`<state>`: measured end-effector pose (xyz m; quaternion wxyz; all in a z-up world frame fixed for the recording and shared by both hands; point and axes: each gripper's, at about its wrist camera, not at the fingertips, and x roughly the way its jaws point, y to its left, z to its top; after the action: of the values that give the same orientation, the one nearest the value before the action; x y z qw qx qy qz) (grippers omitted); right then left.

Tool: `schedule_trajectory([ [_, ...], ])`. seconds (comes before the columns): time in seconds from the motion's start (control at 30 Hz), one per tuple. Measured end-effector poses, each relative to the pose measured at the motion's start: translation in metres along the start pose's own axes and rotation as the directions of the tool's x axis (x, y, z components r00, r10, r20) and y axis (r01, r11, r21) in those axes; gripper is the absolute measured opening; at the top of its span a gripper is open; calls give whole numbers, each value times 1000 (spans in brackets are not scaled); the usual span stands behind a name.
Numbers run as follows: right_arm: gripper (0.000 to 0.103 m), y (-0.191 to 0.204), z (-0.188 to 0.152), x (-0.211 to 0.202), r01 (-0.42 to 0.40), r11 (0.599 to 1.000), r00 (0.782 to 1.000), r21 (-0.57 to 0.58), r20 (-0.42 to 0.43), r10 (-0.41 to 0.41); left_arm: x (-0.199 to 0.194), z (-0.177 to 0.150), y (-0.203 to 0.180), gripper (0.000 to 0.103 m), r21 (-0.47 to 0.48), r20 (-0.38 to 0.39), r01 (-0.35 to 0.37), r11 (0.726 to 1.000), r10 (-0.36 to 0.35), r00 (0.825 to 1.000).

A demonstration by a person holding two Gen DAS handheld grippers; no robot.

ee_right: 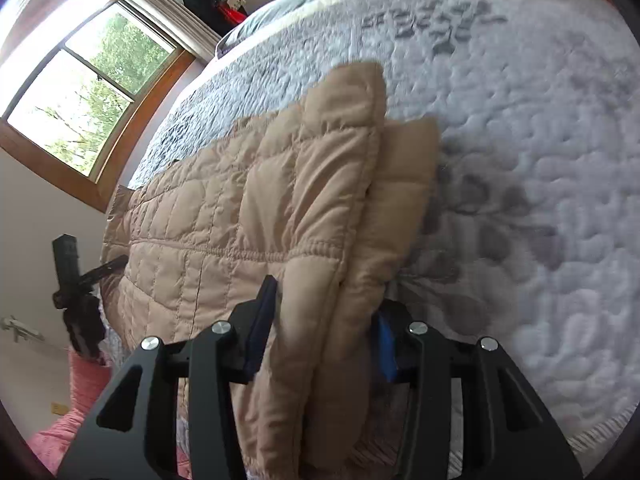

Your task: Fold large clothes

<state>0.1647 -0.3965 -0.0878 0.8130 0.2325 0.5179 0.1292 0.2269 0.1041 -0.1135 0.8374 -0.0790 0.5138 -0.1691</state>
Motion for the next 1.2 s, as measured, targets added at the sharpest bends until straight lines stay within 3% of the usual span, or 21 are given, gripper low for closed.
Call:
schedule_trajectory([
  [0.1, 41, 12, -6, -29, 87, 996, 995, -34, 51, -85, -32, 0, -1, 57, -1, 68, -68, 998, 68, 995],
  [0.2, 41, 27, -10, -56, 141, 987, 985, -82, 116, -131, -63, 0, -8, 57, 10, 156, -146, 989, 142, 977],
  [0.33, 41, 51, -7, -70, 141, 977, 983, -159, 141, -119, -75, 7, -30, 57, 47, 196, -137, 989, 126, 973],
  [0.43, 40, 71, -3, -51, 125, 971, 990, -204, 92, -108, -63, 9, -54, 57, 106, 190, -130, 986, 108, 976],
  [0.7, 35, 51, 4, -3, 164, 974, 986, -155, 7, -165, -9, 9, -51, 57, 158, 136, -262, 952, 242, 961],
  [0.77, 30, 39, 4, 8, 144, 982, 989, -122, -22, -147, -1, 7, -47, 57, 165, 127, -265, 950, 246, 961],
  [0.93, 29, 22, 1, 22, 96, 992, 994, -83, -43, -99, 9, 1, -44, 58, 174, 137, -283, 943, 261, 956],
  [1.2, 30, 25, -3, 29, 125, 988, 992, -94, -17, -127, 13, 0, -36, 58, 160, 128, -244, 956, 225, 966],
])
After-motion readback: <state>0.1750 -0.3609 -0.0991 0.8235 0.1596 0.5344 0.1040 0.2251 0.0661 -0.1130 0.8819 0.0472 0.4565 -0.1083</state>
